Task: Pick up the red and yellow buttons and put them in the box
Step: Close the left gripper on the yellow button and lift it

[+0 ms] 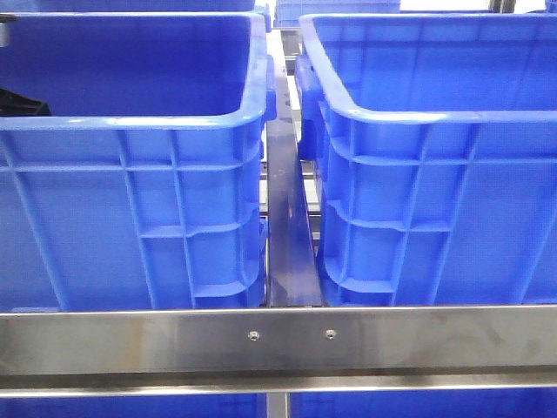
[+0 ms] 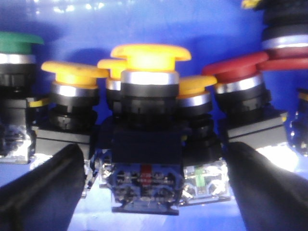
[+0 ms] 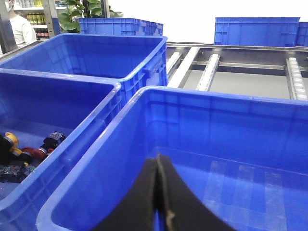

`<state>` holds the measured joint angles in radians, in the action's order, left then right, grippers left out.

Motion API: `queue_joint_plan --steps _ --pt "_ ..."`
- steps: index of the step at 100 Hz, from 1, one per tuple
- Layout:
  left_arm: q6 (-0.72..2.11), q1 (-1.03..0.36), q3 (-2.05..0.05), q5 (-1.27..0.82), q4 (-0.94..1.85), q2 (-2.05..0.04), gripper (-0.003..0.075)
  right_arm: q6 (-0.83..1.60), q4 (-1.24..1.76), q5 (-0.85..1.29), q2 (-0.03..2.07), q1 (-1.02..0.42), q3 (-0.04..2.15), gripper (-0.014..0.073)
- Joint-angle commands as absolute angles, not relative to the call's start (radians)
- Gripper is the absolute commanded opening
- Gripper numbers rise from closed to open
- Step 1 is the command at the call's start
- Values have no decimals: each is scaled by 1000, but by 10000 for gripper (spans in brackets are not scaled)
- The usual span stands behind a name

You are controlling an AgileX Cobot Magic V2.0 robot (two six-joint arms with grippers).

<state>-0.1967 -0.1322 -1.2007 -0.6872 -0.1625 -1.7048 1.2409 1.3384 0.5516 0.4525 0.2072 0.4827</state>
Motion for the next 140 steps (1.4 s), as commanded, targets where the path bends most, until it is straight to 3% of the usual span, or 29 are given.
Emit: queue_joint_plan --steps 1,10,44,61,106,140 --pt "-207 -130 -1233 -659 -171 -1666 545 1247 1374 535 452 206 508 -68" --pt "-207 -130 -1233 -659 -171 -1666 510 1247 1374 535 452 206 508 -68" --pt "-207 -130 -1233 -659 -182 -1666 119 1247 1374 533 452 206 508 -68" --pt "-207 -130 -1233 -670 -182 -1660 8 1247 1374 533 452 206 508 -68" --pt "-196 -148 -1233 -758 -170 -1423 -19 1247 1374 533 452 206 508 -68" --pt "-136 -325 -1233 -818 -170 -1139 -19 1247 1374 534 452 206 508 -68"
